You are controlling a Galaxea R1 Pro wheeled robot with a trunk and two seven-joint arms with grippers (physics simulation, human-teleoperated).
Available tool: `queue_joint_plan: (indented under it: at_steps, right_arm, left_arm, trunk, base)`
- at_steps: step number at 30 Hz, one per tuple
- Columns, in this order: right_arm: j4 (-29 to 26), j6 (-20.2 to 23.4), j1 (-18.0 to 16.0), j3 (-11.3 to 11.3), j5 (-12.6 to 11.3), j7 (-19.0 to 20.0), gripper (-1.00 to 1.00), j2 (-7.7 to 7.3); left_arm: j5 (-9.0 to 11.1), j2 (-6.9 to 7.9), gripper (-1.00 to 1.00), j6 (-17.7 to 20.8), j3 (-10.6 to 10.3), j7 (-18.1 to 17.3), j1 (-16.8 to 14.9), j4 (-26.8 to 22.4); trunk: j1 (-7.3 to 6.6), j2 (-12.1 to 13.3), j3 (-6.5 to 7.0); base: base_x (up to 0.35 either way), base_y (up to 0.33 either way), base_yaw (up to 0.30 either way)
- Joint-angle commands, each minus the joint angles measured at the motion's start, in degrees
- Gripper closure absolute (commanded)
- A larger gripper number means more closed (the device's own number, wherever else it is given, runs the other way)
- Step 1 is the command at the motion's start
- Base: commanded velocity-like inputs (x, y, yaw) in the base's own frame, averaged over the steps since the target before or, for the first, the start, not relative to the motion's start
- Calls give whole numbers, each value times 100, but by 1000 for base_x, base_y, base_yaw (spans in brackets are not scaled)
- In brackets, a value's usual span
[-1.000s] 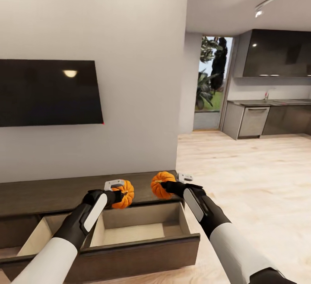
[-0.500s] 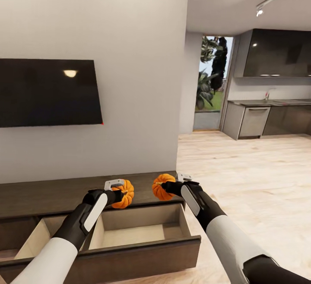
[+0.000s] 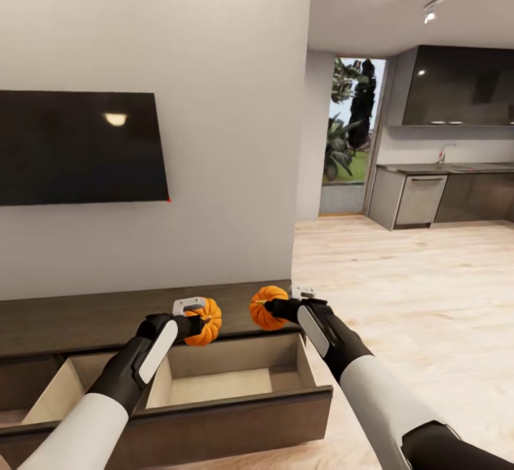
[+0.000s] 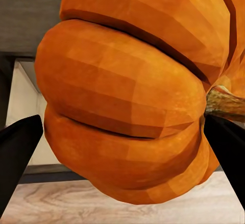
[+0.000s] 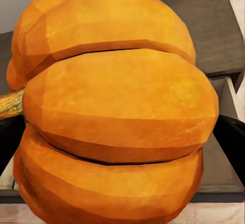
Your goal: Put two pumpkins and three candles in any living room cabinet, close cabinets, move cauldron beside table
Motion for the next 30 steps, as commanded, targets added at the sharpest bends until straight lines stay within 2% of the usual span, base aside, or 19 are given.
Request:
queue_joint_plan:
  at_steps: [1, 4, 6, 30]
  right_arm:
    - [-19, 6, -6, 132, -47, -63, 100, -4]
    - [-55, 2, -6, 381, -87, -79, 100, -7]
    - [-64, 18, -6, 430, -102, -77, 100, -5]
    - [-72, 10, -7, 456, -112, 8, 100, -13]
  left_arm:
    - [59, 7, 100, 13, -21, 53, -5, -8]
    - [62, 7, 100, 17, -16, 46, -5, -8]
    - [63, 10, 100, 18, -15, 31, -5, -8]
    - [63, 7, 100, 18, -15, -5, -5, 10]
  trunk:
    - [22, -46, -25]
    - [88, -166, -78]
    - [132, -246, -114]
    - [659, -1209, -545]
  base:
    - [0, 0, 0]
    - [0, 0, 0]
    - [0, 0, 0]
    - [0, 0, 0]
